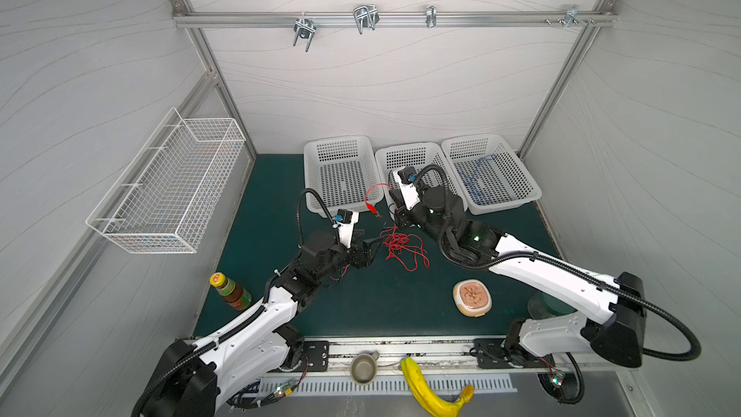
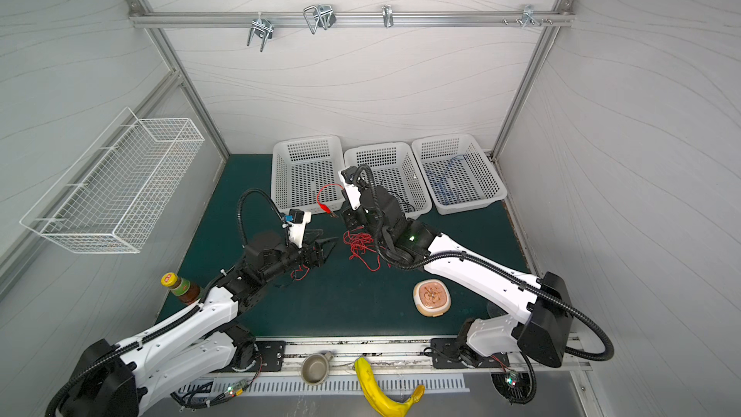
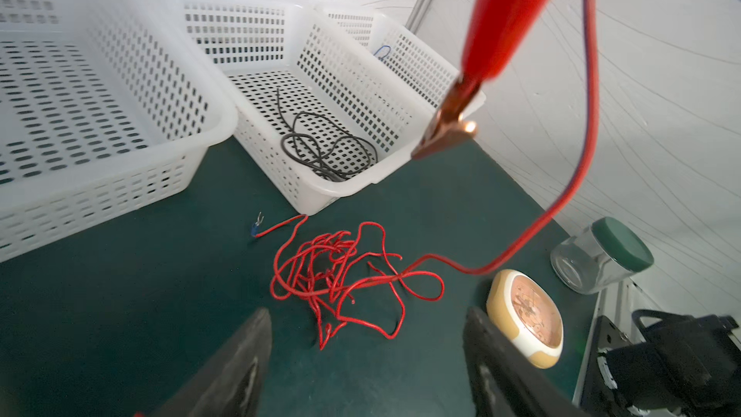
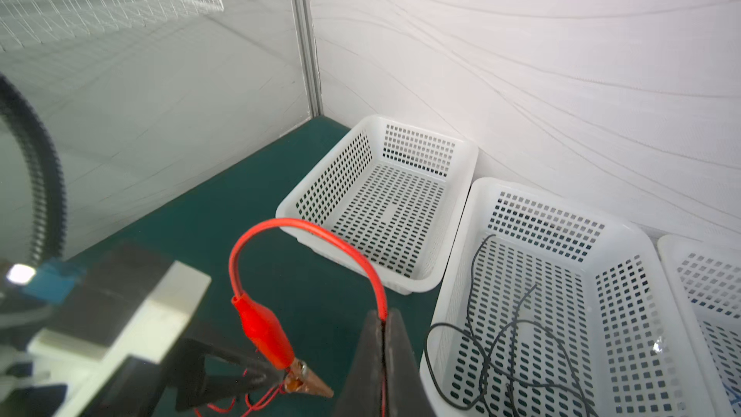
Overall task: Untangle the cables
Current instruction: 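Lift the red wire with the right gripper while the left gripper holds its other part, then grasp the red wire near the clip with the left gripper beside the right gripper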
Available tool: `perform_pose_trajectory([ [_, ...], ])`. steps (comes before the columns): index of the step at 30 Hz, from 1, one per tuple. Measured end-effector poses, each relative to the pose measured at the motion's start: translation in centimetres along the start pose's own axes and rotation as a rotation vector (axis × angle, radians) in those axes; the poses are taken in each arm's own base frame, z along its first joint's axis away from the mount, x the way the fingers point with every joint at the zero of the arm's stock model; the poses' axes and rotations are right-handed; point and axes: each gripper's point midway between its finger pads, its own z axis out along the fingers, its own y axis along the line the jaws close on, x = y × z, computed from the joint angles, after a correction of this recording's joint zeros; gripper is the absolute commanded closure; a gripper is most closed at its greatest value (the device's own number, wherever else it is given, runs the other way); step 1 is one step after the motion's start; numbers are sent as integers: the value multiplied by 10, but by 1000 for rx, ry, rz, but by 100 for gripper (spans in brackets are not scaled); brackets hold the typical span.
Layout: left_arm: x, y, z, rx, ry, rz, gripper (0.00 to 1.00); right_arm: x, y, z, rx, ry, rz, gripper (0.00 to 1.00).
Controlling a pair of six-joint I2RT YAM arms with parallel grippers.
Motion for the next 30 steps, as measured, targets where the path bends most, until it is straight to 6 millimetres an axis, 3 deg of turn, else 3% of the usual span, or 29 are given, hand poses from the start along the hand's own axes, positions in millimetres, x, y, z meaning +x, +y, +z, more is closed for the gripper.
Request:
perform_pose_trajectory([
  [4,18,-15,11,47,58,42,24,-28,-4,-5,15,-57,15,100],
  [9,24,-27,21,71,55,82,24,-36,-4,-6,17,-79,24,100],
  [16,14,-34,34,68,-2,120,24,-33,-2,-3,10,-69,30,100],
  [26,-18,-47,50,88,-87,122,27,-30,0,-2,-2,-64,52,100],
  [30,-25,-52,56,101,-95,117,39,-27,0,-1,-3,-58,52,100],
])
